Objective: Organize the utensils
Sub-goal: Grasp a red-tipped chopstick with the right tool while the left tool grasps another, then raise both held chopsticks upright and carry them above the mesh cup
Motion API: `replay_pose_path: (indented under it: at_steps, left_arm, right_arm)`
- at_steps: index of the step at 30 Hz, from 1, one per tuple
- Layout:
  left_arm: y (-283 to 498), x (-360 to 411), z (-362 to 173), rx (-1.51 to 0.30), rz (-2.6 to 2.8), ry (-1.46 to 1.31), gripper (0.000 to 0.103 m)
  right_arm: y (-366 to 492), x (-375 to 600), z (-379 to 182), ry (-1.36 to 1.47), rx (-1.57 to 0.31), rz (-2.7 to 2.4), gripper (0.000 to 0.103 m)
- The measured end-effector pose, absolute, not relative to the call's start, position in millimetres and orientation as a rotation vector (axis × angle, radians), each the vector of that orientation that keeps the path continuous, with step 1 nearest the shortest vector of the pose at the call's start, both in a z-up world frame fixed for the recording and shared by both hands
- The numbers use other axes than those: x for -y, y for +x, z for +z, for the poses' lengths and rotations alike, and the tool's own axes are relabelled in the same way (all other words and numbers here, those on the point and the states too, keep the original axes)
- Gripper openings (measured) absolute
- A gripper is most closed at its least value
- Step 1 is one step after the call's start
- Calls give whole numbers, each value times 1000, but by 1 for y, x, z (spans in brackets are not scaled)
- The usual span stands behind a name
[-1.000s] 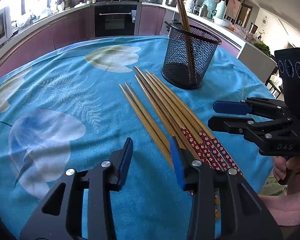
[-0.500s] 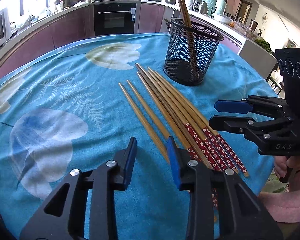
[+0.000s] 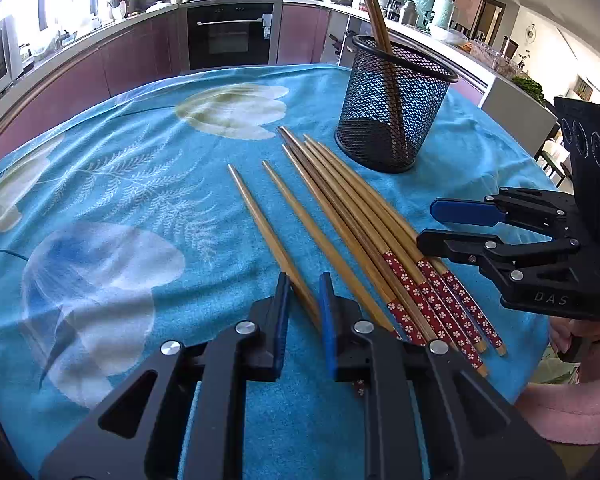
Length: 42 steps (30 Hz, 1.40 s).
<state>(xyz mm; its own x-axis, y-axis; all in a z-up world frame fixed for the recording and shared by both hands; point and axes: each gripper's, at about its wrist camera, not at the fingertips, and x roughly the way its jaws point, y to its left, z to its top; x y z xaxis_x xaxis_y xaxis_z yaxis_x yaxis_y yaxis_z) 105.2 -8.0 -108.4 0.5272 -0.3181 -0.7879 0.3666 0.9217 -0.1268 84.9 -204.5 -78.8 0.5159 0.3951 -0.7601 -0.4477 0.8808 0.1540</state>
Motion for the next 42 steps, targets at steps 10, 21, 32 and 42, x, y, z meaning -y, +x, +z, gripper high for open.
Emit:
replay_pose_path:
  at_steps: [10,21,32,42]
  left_arm:
    - [112,8,-109,-930,-384,68,18]
    - [117,9,-110,-927,-353,42,14]
    - [108,5,-98,-890,-362,0,8]
    - [108,14,-108,-922,-405,37,8]
  right_arm:
    - [90,191,-81,-136,-894,472,27]
    - [99,193,-83,-63,-904,482,7]
    - [87,198,-69,-26,-862,539,5]
    - [93,189,-78,-62,-911,552,6]
